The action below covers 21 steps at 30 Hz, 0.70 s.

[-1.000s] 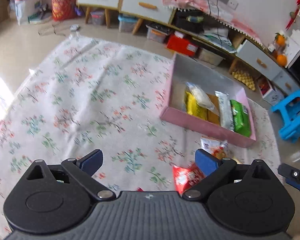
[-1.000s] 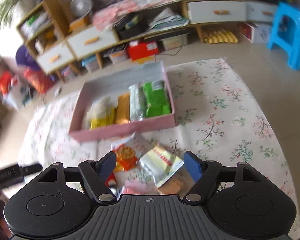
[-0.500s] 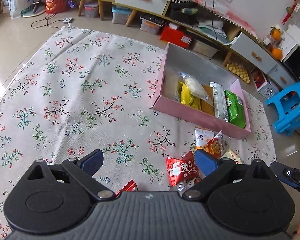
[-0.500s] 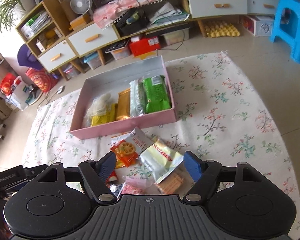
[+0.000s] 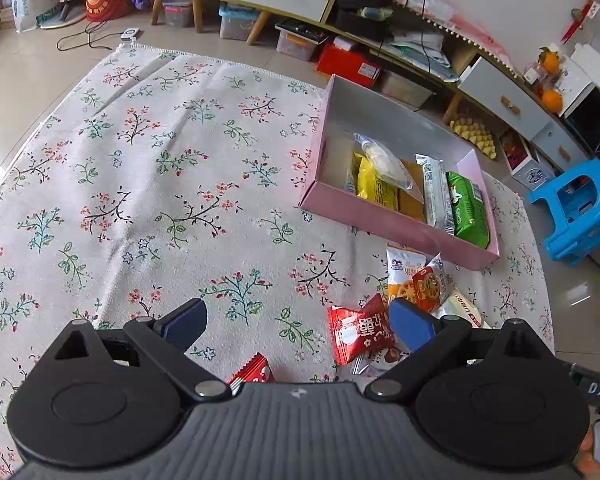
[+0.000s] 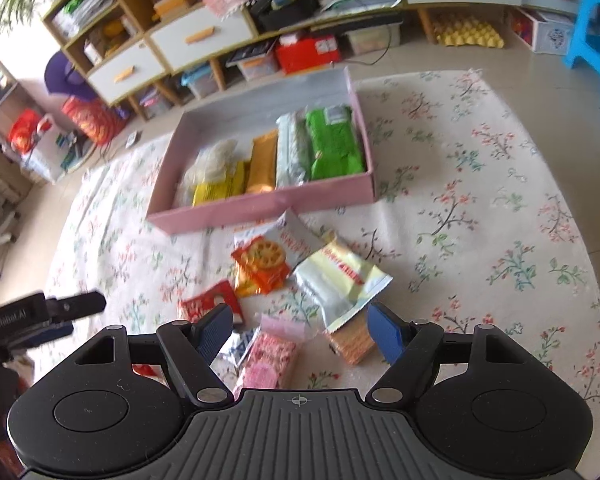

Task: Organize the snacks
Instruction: 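Withdraw both grippers from the box back over the loose snacks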

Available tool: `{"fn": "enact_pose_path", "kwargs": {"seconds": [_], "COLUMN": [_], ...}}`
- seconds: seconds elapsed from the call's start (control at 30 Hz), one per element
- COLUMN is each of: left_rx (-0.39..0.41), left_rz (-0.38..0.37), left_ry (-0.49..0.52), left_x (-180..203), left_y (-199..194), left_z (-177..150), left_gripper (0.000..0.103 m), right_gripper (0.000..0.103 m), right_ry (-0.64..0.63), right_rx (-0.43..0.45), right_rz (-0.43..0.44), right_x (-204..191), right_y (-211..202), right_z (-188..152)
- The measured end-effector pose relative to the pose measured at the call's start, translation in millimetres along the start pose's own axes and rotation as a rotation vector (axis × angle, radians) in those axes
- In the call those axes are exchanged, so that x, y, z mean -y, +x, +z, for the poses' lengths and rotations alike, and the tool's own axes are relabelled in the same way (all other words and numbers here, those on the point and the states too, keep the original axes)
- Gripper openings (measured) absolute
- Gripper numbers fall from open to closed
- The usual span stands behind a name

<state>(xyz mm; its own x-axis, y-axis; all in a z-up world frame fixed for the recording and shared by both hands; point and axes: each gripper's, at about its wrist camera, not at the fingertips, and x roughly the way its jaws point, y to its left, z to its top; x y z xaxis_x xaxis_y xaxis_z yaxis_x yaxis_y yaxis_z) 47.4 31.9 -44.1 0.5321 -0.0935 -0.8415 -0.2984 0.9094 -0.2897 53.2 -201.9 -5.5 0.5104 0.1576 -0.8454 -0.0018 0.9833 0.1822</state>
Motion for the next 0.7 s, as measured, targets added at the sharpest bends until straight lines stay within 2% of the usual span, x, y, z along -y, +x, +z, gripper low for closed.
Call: {"fn": "enact_pose_path", "kwargs": {"seconds": [0.2,0.43,0.7], "left_rx": [-0.007,-0.019,-0.034], "left_rz": [0.004,0.001,-0.015], "left_ry": [0.009,0.002,0.013], "left_x": [1.1,0.5,2.2], "left_y": [1.7,3.1,5.3], "left_z": [-0.7,-0.8,-1.6], "left_gripper": [0.097,0.097,0.097], "right_gripper": [0.076,0.076,0.076], "right_ry": [-0.003,-0.070,-0.097], "right_rx": [-0.061,-0.133,-0.141], "right_rz": [0.028,0.015,0.010], "right_x": [-5.2,-17.2,-21.2], "right_y": [11.2,26.8,30.0], "right_z": [-5.0,-13.6,-13.2]}}
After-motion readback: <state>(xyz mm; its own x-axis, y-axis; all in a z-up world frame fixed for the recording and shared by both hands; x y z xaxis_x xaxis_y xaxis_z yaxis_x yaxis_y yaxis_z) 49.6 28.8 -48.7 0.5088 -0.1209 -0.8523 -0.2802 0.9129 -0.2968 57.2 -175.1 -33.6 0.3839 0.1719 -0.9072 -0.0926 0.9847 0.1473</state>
